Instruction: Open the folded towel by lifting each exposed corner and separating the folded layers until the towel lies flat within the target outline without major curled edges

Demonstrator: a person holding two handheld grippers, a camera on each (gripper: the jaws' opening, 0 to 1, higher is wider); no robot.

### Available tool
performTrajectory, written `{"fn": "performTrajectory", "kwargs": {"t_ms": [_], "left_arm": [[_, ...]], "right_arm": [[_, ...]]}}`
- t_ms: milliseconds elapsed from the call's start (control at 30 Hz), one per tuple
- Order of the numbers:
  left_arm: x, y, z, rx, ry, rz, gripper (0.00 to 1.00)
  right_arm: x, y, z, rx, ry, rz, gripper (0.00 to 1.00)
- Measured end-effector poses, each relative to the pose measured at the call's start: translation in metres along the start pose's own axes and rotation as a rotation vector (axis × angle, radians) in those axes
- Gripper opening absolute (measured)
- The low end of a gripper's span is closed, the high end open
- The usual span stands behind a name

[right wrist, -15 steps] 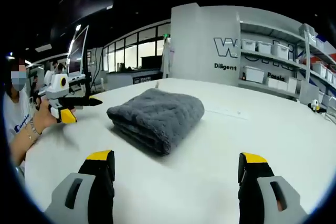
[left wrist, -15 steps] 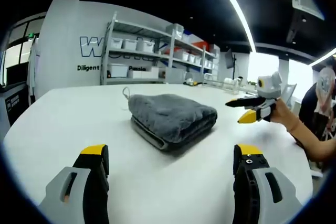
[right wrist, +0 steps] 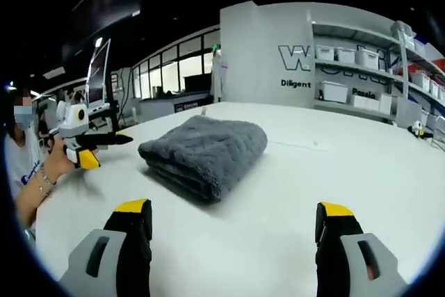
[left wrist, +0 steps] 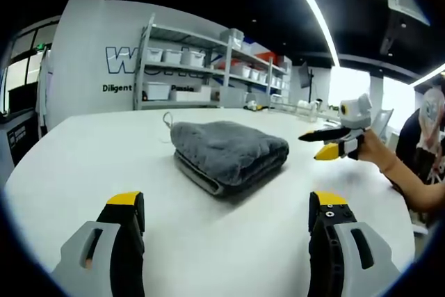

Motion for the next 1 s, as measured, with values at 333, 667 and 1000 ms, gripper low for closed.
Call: {"fn": "performTrajectory", "kwargs": {"t_ms": [333,667,1000], "left_arm": [[-0.0018,-0.0015,0.0001,0.003,-0.001,0.0,0.96],[-0.0003,-0.001,-0.0009,0.002,0.0,0.002,0.96],[-0.0024,-0.0025,-0.0012,0.0,0.0,0.003,0.96]], "right_arm": [[-0.0003,0.0003,-0.0008,0.0,0.008,-0.007,1.0],[-0.0004,0.0004,-0.0012,-0.004,0.0,-0.005,1.0],[-0.0002,-0.0044,-0.0001,0.012,0.013,-0.037,1.0]]}}
Point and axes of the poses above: the point that each gripper's makers call its tool centre point, and the gripper's own axes: z roughly forward along the fingers, x roughly to its right, y roughly out of its underside, the point moved 10 cm from there along -z, roughly backward along the fingers, and after that the axes turned 5 degrees about z, right-handed, at the moved point
